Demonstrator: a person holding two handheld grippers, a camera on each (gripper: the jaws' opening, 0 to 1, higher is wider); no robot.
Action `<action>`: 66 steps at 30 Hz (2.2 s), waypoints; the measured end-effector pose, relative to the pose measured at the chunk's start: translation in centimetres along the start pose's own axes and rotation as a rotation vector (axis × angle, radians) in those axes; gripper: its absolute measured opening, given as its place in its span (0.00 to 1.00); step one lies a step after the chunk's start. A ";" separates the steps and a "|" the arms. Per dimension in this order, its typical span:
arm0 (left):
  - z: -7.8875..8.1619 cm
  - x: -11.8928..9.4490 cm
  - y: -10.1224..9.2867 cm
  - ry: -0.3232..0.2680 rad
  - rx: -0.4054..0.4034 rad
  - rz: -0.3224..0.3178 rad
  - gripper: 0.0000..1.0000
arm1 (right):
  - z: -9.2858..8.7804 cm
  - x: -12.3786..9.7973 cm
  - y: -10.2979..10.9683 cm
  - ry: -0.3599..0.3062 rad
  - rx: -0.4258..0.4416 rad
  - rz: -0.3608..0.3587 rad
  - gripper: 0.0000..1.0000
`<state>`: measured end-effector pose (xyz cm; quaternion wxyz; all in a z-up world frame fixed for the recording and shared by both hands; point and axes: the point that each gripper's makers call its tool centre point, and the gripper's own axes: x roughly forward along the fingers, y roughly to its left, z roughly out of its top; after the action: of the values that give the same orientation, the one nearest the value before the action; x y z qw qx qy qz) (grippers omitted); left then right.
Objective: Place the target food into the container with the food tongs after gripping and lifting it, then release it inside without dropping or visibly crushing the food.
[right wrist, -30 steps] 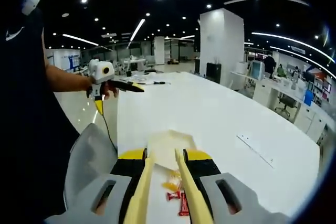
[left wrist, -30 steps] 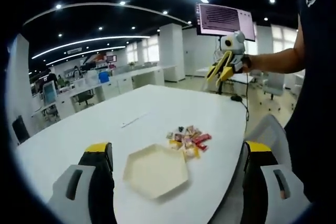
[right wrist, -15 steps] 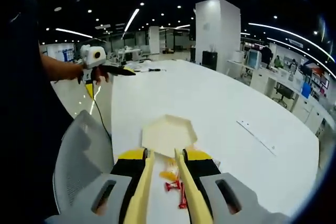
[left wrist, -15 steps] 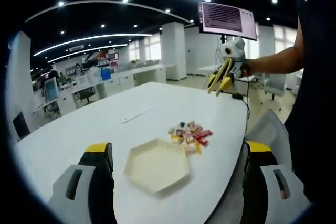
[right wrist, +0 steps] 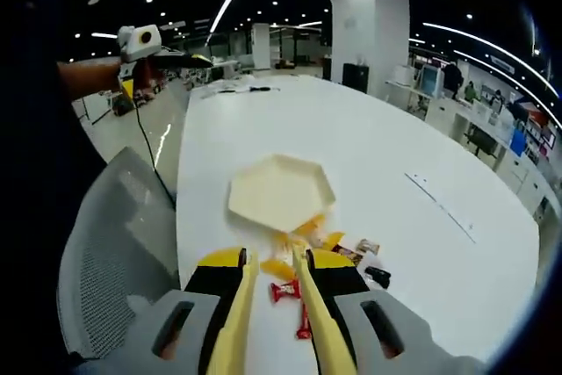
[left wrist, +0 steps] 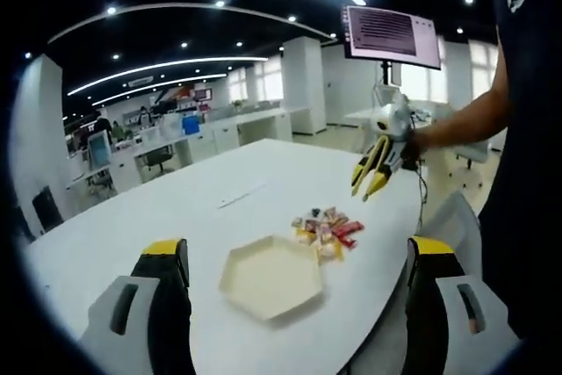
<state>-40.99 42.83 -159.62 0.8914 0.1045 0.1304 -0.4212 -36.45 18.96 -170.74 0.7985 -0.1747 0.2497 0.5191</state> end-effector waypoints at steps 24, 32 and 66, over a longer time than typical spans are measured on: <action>-1.0 -1.1 0.0 0.008 -0.061 0.052 0.97 | -7.0 6.6 -0.9 0.152 0.006 0.025 0.26; -1.5 -1.4 -0.1 0.011 -0.079 0.065 0.95 | -8.6 7.4 -1.1 0.204 0.005 0.030 0.27; -2.3 -1.4 0.2 0.021 -0.041 0.038 0.97 | -8.2 5.9 -1.0 0.240 0.143 -0.058 0.20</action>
<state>-42.06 44.64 -161.32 0.8998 0.0931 0.1466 -0.4002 -35.38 18.52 -180.80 0.7879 -0.1853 0.3749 0.4520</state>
